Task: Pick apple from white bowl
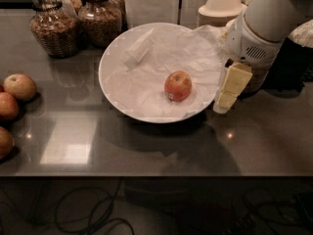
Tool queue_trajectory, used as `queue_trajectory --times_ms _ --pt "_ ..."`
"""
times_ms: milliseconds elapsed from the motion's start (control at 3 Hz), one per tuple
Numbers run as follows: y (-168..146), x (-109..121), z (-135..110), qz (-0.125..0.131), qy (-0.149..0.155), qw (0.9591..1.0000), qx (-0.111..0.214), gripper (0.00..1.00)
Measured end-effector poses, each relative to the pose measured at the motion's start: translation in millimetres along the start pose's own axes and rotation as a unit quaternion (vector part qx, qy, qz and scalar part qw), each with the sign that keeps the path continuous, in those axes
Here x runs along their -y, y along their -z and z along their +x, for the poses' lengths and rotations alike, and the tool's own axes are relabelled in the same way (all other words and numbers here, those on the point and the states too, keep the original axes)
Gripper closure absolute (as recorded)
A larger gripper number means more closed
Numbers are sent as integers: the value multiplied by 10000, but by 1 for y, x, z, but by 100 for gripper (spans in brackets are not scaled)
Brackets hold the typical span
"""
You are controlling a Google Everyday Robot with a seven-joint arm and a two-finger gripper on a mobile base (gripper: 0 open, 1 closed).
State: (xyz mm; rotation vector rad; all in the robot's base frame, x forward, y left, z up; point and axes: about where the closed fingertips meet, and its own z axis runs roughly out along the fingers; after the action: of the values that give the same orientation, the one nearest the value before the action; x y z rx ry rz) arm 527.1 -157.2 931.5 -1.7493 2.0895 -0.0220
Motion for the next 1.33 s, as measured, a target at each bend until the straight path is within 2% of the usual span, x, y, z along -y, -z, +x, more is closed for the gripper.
queue_trajectory --times_ms 333,667,1333 --pt "-3 10 -17 92 153 9998 98 0" --pt "7 15 -35 205 323 9989 256 16" --pt "0 6 -53 168 511 9981 299 12"
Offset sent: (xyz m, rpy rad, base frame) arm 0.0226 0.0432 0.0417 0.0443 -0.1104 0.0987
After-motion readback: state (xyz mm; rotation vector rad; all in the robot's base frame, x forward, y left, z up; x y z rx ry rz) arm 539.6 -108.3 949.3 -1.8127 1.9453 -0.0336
